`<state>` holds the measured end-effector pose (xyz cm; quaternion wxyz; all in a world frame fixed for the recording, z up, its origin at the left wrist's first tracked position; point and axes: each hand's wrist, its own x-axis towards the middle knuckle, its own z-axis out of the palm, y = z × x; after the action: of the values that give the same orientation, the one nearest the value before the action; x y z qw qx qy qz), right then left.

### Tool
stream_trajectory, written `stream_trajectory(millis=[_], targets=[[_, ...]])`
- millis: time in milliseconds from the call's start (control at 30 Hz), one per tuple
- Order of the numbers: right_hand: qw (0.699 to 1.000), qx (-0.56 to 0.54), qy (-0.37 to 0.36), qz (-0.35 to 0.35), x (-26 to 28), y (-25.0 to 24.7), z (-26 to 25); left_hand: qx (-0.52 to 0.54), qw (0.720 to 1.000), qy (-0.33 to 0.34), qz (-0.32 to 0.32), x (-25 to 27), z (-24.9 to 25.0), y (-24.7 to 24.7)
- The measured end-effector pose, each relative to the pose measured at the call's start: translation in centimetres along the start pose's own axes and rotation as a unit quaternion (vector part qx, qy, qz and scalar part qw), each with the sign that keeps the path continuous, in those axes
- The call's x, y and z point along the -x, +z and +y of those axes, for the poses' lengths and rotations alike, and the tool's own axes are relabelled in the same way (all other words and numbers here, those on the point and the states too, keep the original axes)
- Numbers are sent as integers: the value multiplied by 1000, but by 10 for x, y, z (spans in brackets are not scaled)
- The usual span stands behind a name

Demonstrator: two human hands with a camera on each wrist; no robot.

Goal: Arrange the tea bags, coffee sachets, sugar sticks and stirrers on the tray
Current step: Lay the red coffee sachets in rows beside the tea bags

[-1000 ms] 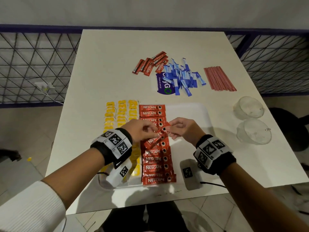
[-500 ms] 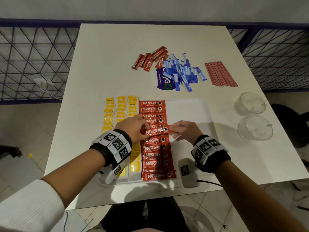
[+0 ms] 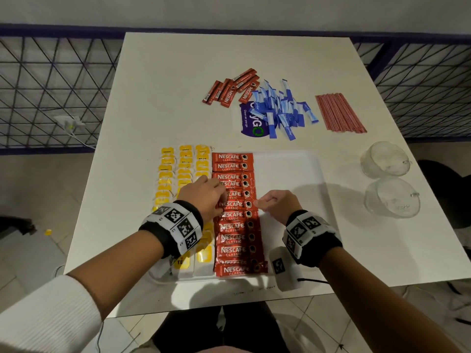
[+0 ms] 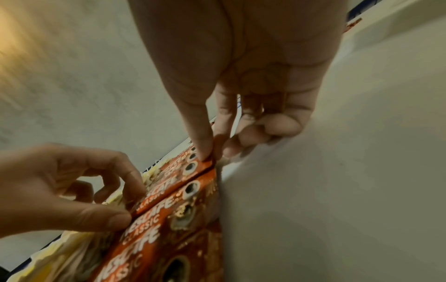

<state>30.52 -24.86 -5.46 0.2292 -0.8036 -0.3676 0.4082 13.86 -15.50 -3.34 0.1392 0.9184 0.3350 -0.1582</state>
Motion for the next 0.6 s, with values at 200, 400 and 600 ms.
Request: stream_trajectory(millis=[200, 400, 600], targets=[[1000, -11, 15, -10, -3, -2, 0, 12, 1000, 3, -12, 0, -1, 1], [999, -31, 40, -18, -5, -17, -4, 98, 995, -12, 3, -1, -6, -16], [999, -33, 32, 22, -26, -47, -37, 132, 990, -35, 25, -12, -21, -60]])
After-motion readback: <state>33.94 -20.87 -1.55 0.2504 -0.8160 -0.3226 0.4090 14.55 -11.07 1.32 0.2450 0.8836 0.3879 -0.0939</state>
